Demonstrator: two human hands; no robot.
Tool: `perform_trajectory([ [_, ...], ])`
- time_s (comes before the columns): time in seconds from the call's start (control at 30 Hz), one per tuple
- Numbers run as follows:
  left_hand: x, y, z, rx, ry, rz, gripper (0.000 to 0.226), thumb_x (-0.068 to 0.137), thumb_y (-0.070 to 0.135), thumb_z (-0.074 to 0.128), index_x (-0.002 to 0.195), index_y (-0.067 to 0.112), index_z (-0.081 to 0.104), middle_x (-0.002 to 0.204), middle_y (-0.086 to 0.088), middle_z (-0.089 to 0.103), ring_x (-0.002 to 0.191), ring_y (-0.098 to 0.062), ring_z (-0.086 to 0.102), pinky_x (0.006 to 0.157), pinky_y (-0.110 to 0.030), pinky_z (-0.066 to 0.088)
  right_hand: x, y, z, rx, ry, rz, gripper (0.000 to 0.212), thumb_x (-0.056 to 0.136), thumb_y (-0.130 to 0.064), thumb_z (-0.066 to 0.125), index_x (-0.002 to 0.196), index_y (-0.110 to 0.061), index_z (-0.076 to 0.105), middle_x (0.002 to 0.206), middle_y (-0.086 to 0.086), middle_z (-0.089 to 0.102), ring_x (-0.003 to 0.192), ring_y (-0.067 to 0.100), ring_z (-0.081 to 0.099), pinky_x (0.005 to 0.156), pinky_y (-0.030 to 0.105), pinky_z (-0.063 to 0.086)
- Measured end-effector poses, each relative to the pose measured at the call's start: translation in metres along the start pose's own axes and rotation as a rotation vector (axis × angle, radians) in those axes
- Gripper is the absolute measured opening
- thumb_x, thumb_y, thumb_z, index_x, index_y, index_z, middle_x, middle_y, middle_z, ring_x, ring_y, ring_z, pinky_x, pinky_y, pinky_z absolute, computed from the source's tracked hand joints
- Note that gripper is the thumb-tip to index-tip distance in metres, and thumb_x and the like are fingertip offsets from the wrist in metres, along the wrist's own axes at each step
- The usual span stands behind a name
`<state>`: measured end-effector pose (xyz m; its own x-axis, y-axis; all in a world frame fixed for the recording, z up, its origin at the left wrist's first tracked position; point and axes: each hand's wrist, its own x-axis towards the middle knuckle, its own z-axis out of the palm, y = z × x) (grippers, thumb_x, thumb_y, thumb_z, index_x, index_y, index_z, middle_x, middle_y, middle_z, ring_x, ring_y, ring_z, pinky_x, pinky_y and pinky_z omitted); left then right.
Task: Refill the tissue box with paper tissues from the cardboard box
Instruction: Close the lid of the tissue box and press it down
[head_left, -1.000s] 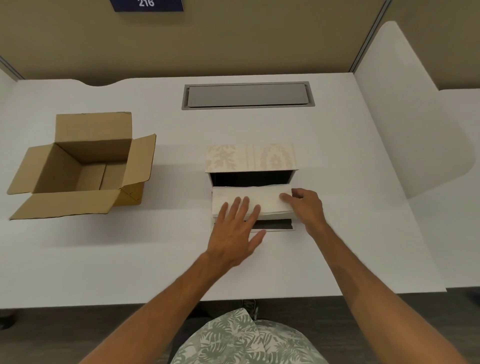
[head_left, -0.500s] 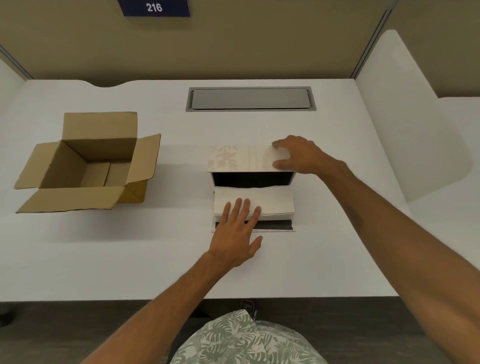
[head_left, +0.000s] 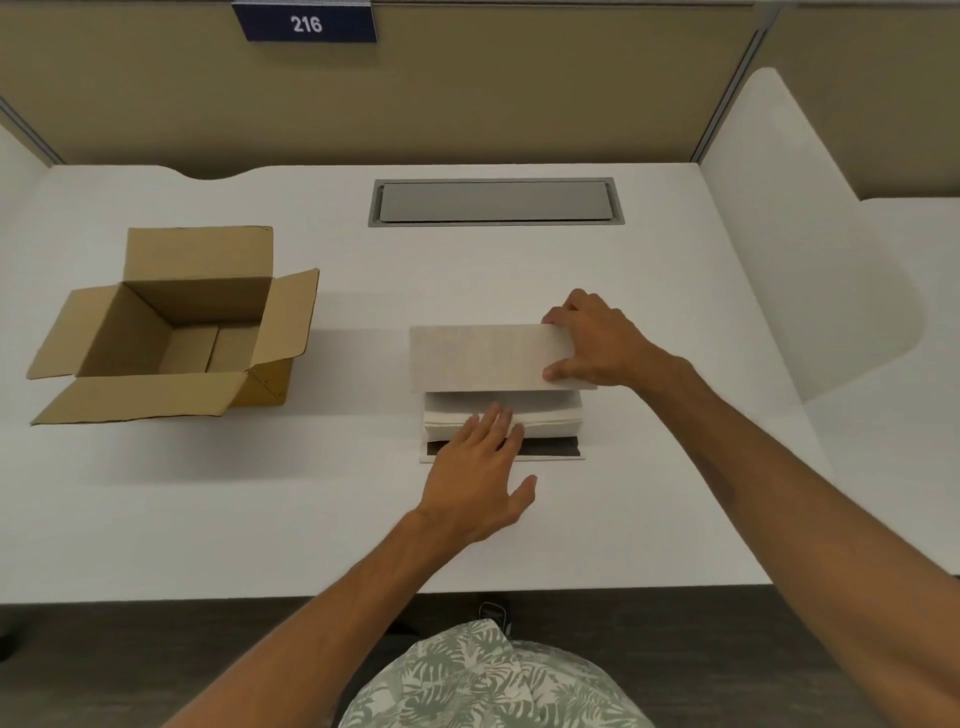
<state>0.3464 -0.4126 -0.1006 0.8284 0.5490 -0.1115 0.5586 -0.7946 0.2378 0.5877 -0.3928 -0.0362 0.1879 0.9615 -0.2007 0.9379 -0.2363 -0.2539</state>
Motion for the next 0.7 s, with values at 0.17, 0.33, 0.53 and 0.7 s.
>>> perform_trajectory([
  [0.17,-0.018,-0.019,-0.016,-0.102,0.528,0.082,0.038,0.091,0.038,0.063,0.121,0.014,0.065,0.121,-0.008,0.068,0.115,-0.023,0.061,0.102,-0.033,0.043,-0.019,-0.003,0.013,0.059,-0.05,-0.014,0.075,0.066,-0.046,0.085,0.12,-0.025,0.038,0.124,0.003,0.054,0.098,0.023,0.051,0.074,0.036,0.042],
  [0.33,-0.003,-0.066,-0.04,-0.061,0.333,-0.098,0.092,0.082,0.051,0.069,0.156,0.024,0.02,0.164,-0.009,0.017,0.152,-0.027,0.008,0.122,-0.046,0.018,-0.042,-0.007,0.032,0.068,0.011,-0.029,0.095,0.072,-0.041,0.082,0.149,-0.021,0.029,0.15,0.003,0.041,0.133,0.025,0.04,0.1,0.044,0.043],
  [0.53,-0.007,-0.084,-0.032,-0.223,0.13,-0.209,0.079,0.091,0.037,0.069,0.156,0.031,0.024,0.167,0.0,0.012,0.152,-0.022,0.014,0.113,-0.049,0.039,-0.068,-0.013,0.059,0.054,0.152,-0.026,0.097,0.075,-0.031,0.083,0.151,-0.008,0.028,0.153,0.005,0.036,0.141,0.021,0.03,0.095,0.045,0.051],
  [0.7,-0.014,-0.077,-0.024,-0.308,0.201,-0.212,0.068,0.092,0.022,0.071,0.151,0.024,0.039,0.164,-0.004,0.024,0.131,-0.032,0.052,0.1,-0.046,0.05,-0.081,-0.016,0.079,0.04,0.22,-0.038,0.093,0.077,-0.022,0.083,0.151,-0.001,0.031,0.159,0.012,0.033,0.149,0.028,0.025,0.094,0.045,0.052],
])
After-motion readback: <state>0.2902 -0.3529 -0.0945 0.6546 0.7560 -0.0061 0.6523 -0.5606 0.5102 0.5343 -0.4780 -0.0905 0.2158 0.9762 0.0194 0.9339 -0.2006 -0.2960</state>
